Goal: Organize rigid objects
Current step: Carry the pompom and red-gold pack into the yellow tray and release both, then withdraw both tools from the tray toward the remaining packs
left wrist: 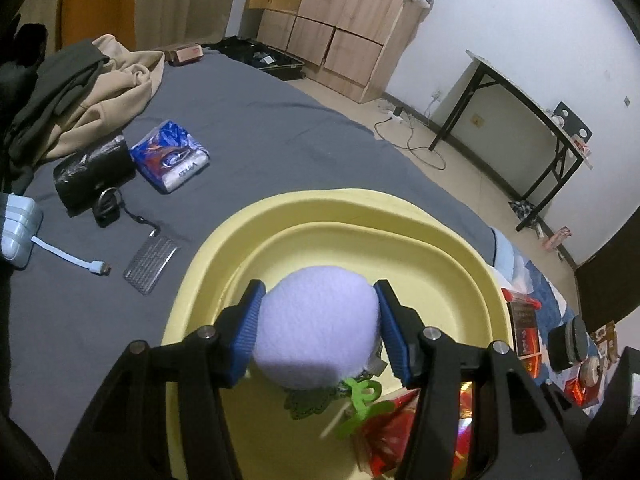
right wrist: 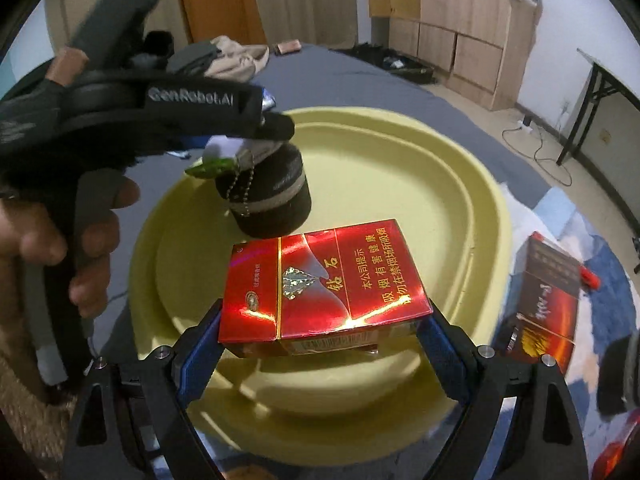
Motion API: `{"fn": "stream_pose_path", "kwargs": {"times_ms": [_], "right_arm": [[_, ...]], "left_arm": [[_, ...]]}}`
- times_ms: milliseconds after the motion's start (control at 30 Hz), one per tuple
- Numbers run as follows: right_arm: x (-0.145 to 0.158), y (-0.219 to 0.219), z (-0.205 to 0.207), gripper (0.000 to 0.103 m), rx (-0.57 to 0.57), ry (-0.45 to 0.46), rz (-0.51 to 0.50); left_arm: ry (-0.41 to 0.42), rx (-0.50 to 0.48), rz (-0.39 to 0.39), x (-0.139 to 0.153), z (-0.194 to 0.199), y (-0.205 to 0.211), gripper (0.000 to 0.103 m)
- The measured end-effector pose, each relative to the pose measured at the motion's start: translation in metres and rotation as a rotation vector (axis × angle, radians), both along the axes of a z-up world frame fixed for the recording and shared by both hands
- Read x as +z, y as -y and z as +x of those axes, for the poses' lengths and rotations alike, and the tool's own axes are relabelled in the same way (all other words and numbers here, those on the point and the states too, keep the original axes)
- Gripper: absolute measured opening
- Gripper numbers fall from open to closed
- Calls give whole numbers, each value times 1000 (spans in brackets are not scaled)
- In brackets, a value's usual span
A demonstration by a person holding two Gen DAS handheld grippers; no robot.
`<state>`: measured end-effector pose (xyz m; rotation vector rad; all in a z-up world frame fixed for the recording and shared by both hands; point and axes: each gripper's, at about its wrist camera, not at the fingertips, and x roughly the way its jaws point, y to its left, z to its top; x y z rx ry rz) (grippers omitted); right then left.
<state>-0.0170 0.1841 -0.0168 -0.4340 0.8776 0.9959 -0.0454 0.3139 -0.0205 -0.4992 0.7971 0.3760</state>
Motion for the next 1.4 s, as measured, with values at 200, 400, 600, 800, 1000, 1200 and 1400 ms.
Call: {"fn": "stream_pose_path", "kwargs": {"times_ms": [200, 400, 600, 800, 1000, 1200, 1400], "right_arm": [[-7, -22, -4, 92, 9, 21, -26], [19, -7, -13, 103, -14, 50, 19], [86, 90, -10, 103, -214, 144, 125], [128, 262, -8, 103, -684, 208, 258], [72, 367, -1, 103, -962, 92, 429], [52, 386, 13, 103, -965, -8, 402], [62, 411, 8, 103, -937, -18, 347]], "left_arm": [[-37, 7, 8, -4, 10, 2, 64], [28, -16, 36, 24, -2, 14, 98], [192, -194, 89, 73, 0, 71, 103], [140, -386, 97, 74, 52, 154, 103], [8, -321, 112, 45, 88, 198, 103], [53, -401, 176, 45, 92, 254, 103], [-1, -451, 266, 38, 73, 270, 103]]}}
